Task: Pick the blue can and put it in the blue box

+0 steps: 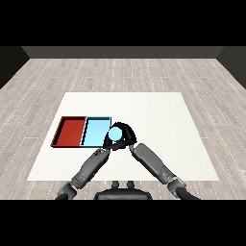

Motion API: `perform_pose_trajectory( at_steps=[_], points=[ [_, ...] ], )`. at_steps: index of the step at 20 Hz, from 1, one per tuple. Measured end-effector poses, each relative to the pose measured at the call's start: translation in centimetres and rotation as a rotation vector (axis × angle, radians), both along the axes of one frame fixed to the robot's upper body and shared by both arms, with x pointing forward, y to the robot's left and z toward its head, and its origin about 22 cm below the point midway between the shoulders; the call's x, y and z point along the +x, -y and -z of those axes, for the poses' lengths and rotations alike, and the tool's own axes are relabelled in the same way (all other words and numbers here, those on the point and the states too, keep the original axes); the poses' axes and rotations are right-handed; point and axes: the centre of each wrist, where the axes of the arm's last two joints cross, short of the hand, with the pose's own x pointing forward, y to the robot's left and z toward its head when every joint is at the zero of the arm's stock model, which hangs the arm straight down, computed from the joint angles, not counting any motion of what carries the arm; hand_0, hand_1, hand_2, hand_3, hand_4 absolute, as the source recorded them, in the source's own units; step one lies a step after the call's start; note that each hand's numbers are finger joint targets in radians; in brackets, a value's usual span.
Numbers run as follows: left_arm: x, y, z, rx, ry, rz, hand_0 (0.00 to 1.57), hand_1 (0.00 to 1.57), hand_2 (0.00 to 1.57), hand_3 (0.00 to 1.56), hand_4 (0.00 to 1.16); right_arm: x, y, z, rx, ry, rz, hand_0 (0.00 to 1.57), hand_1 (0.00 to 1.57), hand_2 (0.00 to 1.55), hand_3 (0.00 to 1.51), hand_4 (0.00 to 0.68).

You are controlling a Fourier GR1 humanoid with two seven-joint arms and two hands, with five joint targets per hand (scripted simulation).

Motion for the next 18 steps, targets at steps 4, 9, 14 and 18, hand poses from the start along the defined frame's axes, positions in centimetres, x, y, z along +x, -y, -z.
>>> perform_pose_trajectory(
  at_steps=[4, 9, 14, 18],
  points=[
    [0.1, 0.3, 0.2, -0.02, -0.014, 0.004, 1.57, 1.57, 1.52, 1.45, 1.1, 0.0, 0.3, -0.2, 0.01, -0.024, 0.003, 0.0, 0.0, 0.0, 0.0, 0.0],
    [-0.1, 0.2, 0.7, -0.031, -0.016, -0.001, 1.57, 1.57, 1.55, 1.48, 1.14, -0.7, 0.3, -0.3, 0.019, -0.028, 0.005, 0.0, 0.0, 0.0, 0.0, 0.0],
    [-0.3, 0.0, 0.5, -0.011, -0.022, -0.005, 1.57, 1.57, 1.57, 1.5, 1.14, -0.7, 0.6, -0.4, 0.031, -0.039, 0.008, 0.0, 0.0, 0.0, 0.0, 0.0],
    [0.4, -0.2, 0.5, 0.008, -0.016, -0.012, 1.57, 1.57, 1.57, 1.51, 1.13, -0.3, 2.2, -0.7, 0.052, -0.055, 0.007, 0.0, 0.0, 0.0, 0.0, 0.0]
  ],
)
